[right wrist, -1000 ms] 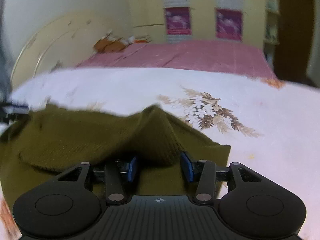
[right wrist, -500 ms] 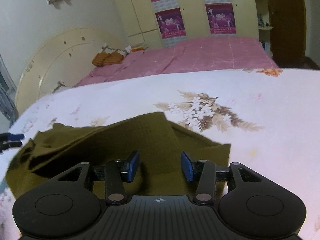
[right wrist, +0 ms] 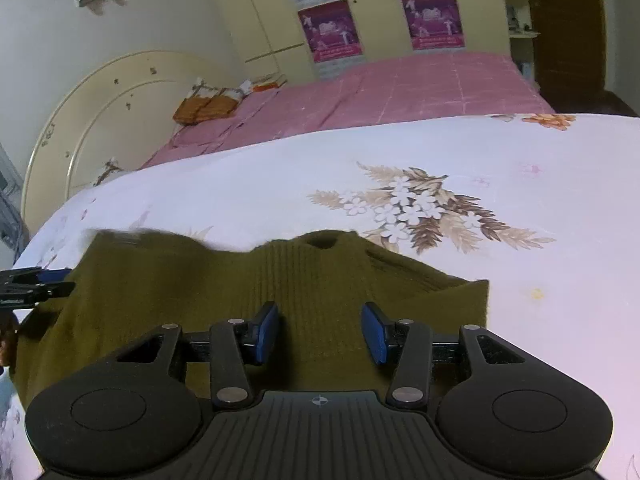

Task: Fold large clothes

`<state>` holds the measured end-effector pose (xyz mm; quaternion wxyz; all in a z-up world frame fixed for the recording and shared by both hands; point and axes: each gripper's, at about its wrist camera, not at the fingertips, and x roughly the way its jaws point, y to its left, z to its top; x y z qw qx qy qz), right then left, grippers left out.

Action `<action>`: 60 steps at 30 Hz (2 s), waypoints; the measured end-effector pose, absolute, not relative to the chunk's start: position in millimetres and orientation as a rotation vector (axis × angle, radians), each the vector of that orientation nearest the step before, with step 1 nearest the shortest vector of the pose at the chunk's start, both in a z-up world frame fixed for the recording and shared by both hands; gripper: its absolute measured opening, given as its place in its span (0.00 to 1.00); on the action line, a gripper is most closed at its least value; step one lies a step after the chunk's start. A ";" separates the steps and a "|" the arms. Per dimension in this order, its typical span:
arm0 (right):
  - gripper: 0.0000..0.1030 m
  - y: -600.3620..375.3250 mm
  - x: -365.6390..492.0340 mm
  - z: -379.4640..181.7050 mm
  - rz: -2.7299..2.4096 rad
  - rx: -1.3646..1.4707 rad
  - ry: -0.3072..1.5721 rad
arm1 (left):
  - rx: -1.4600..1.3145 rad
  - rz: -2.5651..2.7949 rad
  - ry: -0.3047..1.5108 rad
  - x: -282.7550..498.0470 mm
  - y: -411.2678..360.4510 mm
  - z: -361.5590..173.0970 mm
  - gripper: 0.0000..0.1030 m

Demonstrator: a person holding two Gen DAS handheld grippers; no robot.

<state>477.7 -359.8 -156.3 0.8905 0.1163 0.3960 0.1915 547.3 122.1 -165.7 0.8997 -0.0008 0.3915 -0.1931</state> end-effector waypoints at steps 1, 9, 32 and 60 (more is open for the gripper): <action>0.45 -359.4 479.7 -157.5 0.392 0.241 0.827 | -0.023 -0.390 0.828 550.3 125.7 -166.7 0.57; 0.21 -349.7 488.6 -166.4 0.318 0.221 0.869 | -0.025 -0.353 0.865 554.5 122.9 -171.5 0.23; 0.02 -356.5 475.6 -175.4 0.164 0.093 0.788 | -0.044 -0.150 0.801 526.9 127.4 -168.3 0.06; 0.27 -211.5 408.7 -160.1 0.422 -0.062 0.752 | 0.139 -0.227 0.779 472.3 -6.9 -159.8 0.78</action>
